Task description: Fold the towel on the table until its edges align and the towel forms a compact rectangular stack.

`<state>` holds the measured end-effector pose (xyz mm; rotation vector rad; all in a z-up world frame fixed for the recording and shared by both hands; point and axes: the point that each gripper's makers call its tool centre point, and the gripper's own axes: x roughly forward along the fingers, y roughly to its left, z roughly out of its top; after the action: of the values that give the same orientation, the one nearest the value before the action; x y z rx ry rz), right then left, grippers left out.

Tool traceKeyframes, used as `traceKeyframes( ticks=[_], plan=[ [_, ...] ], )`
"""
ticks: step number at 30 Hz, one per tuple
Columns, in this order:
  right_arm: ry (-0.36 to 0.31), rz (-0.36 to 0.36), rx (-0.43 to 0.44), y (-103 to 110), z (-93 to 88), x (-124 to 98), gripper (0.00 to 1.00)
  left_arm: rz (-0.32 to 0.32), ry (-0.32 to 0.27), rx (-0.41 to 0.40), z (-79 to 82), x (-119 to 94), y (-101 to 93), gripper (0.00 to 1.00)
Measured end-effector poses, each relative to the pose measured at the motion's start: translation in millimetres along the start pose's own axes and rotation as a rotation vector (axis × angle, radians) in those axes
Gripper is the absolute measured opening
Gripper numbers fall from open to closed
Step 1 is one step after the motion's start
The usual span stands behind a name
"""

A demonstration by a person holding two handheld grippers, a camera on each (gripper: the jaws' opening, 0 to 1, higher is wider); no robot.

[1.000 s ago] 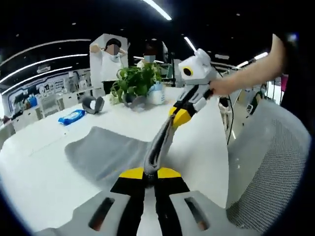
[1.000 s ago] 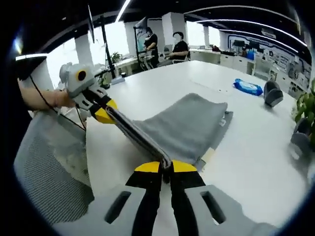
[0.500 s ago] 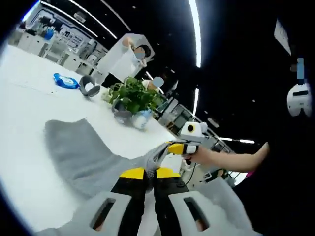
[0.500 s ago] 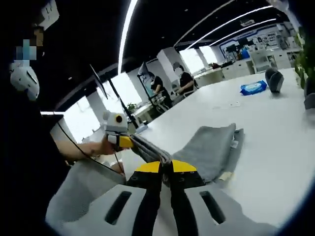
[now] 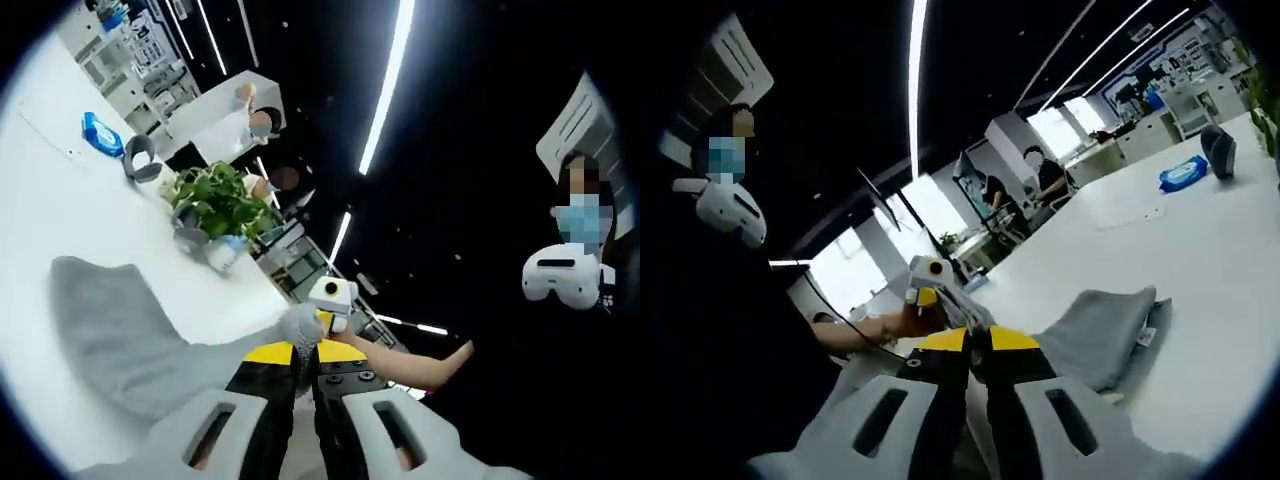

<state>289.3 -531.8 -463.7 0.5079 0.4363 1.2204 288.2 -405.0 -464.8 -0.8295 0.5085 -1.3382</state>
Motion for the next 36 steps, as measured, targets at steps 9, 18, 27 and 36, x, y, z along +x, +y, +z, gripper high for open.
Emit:
traceKeyframes(
  ticks=[9, 18, 27, 36],
  plan=[
    [0.011, 0.032, 0.057, 10.5, -2.1, 5.5, 0.03, -0.039, 0.013, -0.028, -1.3, -1.7, -7.3, 0.05],
    [0.083, 0.103, 0.082, 37.5, -8.0, 9.6, 0.03, -0.075, 0.053, -0.039, -6.2, -7.6, -19.9, 0.05],
    [0.128, 0.036, 0.222, 5.1, -12.2, 21.2, 0.03, 0.073, 0.079, -0.032, 1.2, -8.6, 12.2, 0.05],
    [0.155, -0.063, 0.301, -59.5, 4.7, 40.5, 0.03, 0.251, 0.130, -0.039, 30.9, -4.3, 70.6, 0.05]
  ],
)
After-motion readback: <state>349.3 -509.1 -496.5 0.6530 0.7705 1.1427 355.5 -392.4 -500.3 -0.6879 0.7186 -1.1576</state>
